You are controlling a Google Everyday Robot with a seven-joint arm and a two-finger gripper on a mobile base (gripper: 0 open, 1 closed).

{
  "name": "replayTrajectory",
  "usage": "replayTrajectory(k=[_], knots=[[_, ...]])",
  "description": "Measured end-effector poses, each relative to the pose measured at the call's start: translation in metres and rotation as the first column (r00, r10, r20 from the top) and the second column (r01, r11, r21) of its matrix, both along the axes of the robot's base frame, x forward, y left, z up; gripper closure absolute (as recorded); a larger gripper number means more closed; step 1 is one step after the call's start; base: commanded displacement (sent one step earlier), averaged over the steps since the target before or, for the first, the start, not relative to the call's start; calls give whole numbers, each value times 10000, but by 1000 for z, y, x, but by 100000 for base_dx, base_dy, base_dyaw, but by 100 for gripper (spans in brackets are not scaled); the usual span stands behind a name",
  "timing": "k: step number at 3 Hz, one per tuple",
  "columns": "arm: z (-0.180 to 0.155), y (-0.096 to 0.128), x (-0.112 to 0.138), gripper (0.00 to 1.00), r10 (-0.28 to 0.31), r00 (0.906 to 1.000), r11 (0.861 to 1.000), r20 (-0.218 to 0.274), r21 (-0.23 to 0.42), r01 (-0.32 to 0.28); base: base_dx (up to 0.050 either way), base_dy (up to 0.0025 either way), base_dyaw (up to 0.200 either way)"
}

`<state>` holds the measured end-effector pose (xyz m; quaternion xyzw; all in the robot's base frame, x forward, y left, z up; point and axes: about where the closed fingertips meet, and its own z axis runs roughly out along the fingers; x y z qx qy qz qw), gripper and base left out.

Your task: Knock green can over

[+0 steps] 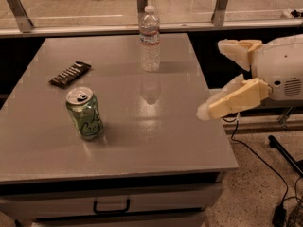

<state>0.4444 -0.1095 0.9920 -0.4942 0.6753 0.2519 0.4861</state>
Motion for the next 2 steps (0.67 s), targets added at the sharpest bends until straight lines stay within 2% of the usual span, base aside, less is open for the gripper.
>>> replayTrajectory(k=[1,2], knots=[[-14,16,0,0,-104,9995,9999,-285,87,107,0,0,0],[-37,41,-2,0,-264,9975,9979,-660,568,302,0,0,0]])
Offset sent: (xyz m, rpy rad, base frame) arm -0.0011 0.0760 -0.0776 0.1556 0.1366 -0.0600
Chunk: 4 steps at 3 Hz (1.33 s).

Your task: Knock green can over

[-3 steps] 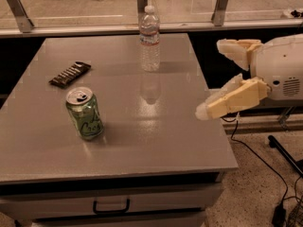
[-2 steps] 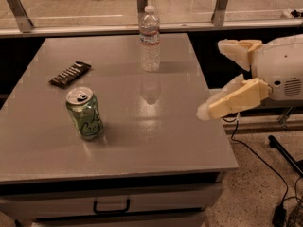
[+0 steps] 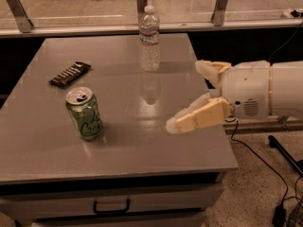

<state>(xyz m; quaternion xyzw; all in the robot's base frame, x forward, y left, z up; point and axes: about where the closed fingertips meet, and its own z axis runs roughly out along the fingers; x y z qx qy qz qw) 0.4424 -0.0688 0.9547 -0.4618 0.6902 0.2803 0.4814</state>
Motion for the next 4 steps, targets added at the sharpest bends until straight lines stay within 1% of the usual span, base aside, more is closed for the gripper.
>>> replayTrajectory(k=[1,2,3,4], knots=[[-21,29,-1,0,14,9998,9983,-201,590,-2,0,0,0],[-36,62,-5,0,290,9995,9913,-88,1289,-276,0,0,0],[-46,104,-8,0,826,9952,9812,520,1705,-903,0,0,0],[-46,103,-8,0,817,9954,9814,505,1701,-892,0,0,0]])
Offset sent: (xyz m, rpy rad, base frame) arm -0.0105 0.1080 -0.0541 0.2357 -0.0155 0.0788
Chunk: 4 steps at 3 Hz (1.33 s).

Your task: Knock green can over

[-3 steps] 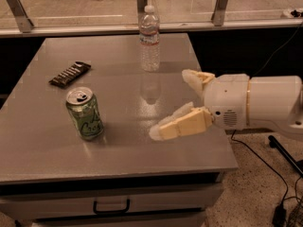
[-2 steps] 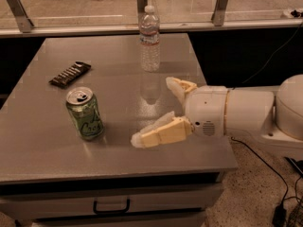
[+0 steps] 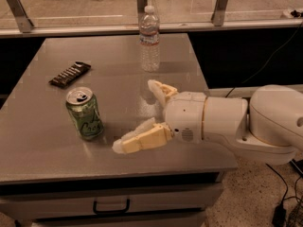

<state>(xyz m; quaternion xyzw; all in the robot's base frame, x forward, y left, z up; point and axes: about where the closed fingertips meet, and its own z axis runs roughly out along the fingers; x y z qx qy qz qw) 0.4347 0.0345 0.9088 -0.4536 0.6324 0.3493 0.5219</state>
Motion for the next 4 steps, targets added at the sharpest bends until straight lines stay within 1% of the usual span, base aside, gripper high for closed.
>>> replayTrajectory(k=[1,2,3,4], knots=[[-8,9,5,0,-176,9998,9998,35,-82,177,0,0,0],[-24,23,16,0,-355,9993,9993,97,-60,355,0,0,0],[-37,38,27,0,-328,9991,9995,282,19,328,0,0,0],[-43,58,37,0,-128,9986,9997,511,227,116,0,0,0]])
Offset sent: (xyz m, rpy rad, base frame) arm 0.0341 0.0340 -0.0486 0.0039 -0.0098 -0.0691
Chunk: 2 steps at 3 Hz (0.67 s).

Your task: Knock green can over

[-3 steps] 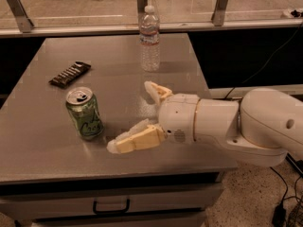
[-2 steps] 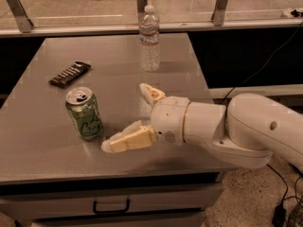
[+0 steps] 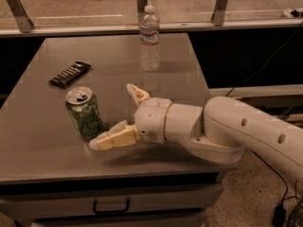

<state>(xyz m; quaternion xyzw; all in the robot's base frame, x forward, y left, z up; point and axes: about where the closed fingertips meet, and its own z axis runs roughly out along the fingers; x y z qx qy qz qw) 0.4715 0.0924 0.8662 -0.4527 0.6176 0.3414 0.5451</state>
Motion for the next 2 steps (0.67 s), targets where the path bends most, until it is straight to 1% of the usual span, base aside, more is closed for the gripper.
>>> replayTrajectory(k=[1,2], knots=[[1,19,5,0,330,9993,9992,168,226,-334,0,0,0],[5,39,6,0,824,9961,9957,311,390,-836,0,0,0]])
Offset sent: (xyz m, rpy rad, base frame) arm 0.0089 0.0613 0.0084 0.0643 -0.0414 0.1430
